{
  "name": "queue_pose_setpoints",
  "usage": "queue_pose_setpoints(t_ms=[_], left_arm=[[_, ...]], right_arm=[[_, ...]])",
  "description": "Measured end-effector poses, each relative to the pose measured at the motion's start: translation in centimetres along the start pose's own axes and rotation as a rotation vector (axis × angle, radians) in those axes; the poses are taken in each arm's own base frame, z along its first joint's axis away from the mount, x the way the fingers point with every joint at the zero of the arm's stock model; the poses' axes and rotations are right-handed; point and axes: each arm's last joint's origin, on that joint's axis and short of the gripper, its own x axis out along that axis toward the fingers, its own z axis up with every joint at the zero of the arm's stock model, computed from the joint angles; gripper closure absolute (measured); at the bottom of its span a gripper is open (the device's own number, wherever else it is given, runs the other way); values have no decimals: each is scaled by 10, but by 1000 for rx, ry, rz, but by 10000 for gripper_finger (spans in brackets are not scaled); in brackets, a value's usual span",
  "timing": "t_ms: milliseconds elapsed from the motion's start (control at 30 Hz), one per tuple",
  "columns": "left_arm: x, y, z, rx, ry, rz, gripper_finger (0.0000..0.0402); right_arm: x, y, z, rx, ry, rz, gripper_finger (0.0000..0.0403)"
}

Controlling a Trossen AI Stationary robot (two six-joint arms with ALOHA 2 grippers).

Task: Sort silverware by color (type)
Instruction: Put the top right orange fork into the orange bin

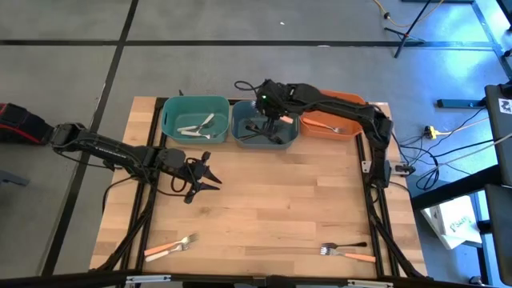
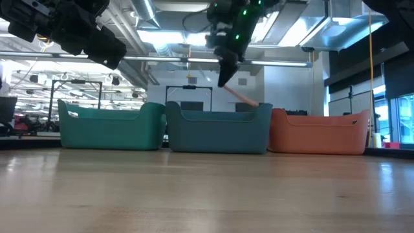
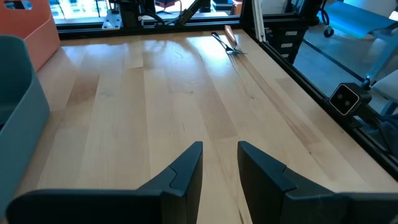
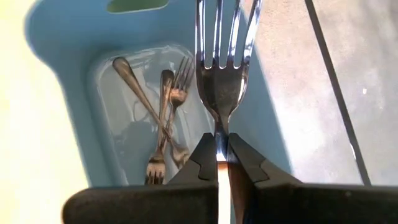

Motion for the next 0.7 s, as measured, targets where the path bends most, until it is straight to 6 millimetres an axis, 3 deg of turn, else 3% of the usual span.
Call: queue_pose_setpoints(t_ms=[233,400,567,700], left_arm=[[0,0,-1,-4,12,0,306],[0,0,-2,-5,19,0,306],[0,0,-2,-6,19,0,306],[0,0,-2,-7,20,0,306]], right_arm=[[-61,-1,-20,13,75,-29,402],[-91,-6,-38,94,148,-69,402],[-100,-10,-51,119,239,-186,402],[-92,-14,-58,123,293,-225,402]])
